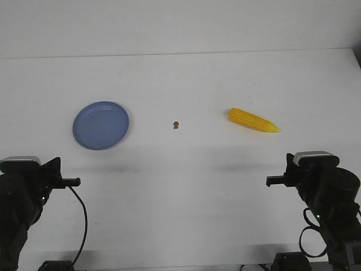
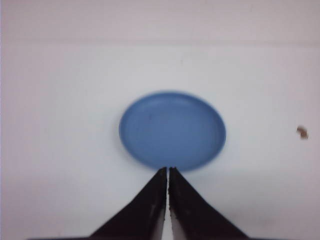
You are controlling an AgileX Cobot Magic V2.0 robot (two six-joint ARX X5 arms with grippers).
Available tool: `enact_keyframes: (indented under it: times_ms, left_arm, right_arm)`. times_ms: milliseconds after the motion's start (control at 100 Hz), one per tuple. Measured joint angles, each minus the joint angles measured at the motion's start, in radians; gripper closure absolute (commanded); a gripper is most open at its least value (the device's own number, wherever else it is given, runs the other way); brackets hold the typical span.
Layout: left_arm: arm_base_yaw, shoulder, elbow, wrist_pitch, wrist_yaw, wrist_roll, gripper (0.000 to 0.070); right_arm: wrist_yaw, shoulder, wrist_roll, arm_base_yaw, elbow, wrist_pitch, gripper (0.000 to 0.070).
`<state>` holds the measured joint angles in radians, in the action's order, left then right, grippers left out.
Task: Place corn on plate with both arms
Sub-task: 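Open the left gripper and move it to the blue plate's near rim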
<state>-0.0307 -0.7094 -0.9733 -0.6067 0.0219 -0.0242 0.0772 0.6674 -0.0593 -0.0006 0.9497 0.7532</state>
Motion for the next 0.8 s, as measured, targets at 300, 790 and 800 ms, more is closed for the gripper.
enact_keyframes:
  times_ms: [300, 790, 800]
  left_arm:
    - [0.0, -0.166, -0.05, -0.121, 0.0, -0.033, 0.0688]
    - [0.0, -0.14, -0.05, -0.083, 0.0, -0.045, 0.0638]
    - [0.0, -0.14, -0.05, -0.082, 0.0, -0.045, 0.0617]
  right_arm:
    - [0.0, 0.106, 0.0, 0.0, 0.0, 0.049, 0.0685]
    - [0.001, 0.096, 0.001, 0.0, 0.0, 0.018, 0.0502]
    - [0.001, 0.096, 0.001, 0.0, 0.0, 0.018, 0.0471]
